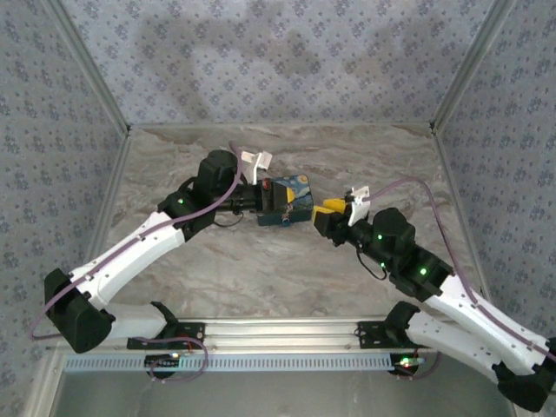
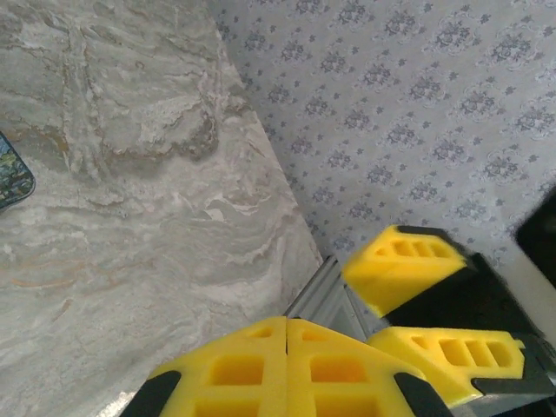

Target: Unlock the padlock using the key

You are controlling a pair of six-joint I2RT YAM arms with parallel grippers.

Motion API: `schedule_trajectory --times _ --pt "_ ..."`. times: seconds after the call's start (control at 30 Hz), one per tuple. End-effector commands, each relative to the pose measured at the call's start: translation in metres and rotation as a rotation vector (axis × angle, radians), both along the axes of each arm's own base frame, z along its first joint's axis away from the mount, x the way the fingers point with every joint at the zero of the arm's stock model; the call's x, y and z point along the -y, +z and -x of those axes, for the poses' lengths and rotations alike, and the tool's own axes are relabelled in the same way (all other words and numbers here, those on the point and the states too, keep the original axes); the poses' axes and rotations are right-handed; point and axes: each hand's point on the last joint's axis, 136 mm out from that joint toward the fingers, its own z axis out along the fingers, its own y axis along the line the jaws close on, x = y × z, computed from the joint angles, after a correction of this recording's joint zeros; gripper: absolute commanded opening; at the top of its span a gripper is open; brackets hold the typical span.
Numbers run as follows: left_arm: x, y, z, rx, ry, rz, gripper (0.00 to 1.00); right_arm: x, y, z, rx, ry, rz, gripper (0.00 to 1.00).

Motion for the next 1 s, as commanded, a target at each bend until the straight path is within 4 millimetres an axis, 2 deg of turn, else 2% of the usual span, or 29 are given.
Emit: schedule_trajectory --times 0.0,0.1,0.3,0.4,0.63,0.73,0.8,0.97 --pt "0.003 0.014 0.001 0.085 0.009 0.034 0.00 -0.023 0.024 0.013 -0.111 0.207 -0.338 0.41" --pt "0.008 0.022 0.005 0.099 0.001 0.065 0.00 -0.021 0.029 0.006 -0.136 0.233 -0.484 0.42" --pt "0.017 0.033 0.014 0.095 -0.021 0.140 0.00 -0.022 0.038 0.006 -0.137 0.285 -0.598 0.45" --pt "0.019 0.038 0.016 0.095 -0.029 0.163 0.00 -0.021 0.042 0.007 -0.128 0.295 -0.627 0.48" --pt "0.023 0.050 0.020 0.099 -0.041 0.213 0.00 -0.023 0.042 0.007 -0.138 0.311 -0.637 0.42" --pt "0.023 0.054 0.021 0.103 -0.042 0.227 0.00 -0.023 0.039 0.006 -0.144 0.306 -0.635 0.49" --pt "0.023 0.055 0.021 0.101 -0.043 0.235 0.00 -0.023 0.038 0.005 -0.146 0.302 -0.633 0.50" --pt "0.022 0.057 0.021 0.101 -0.040 0.246 0.00 -0.025 0.041 0.007 -0.137 0.320 -0.636 0.39"
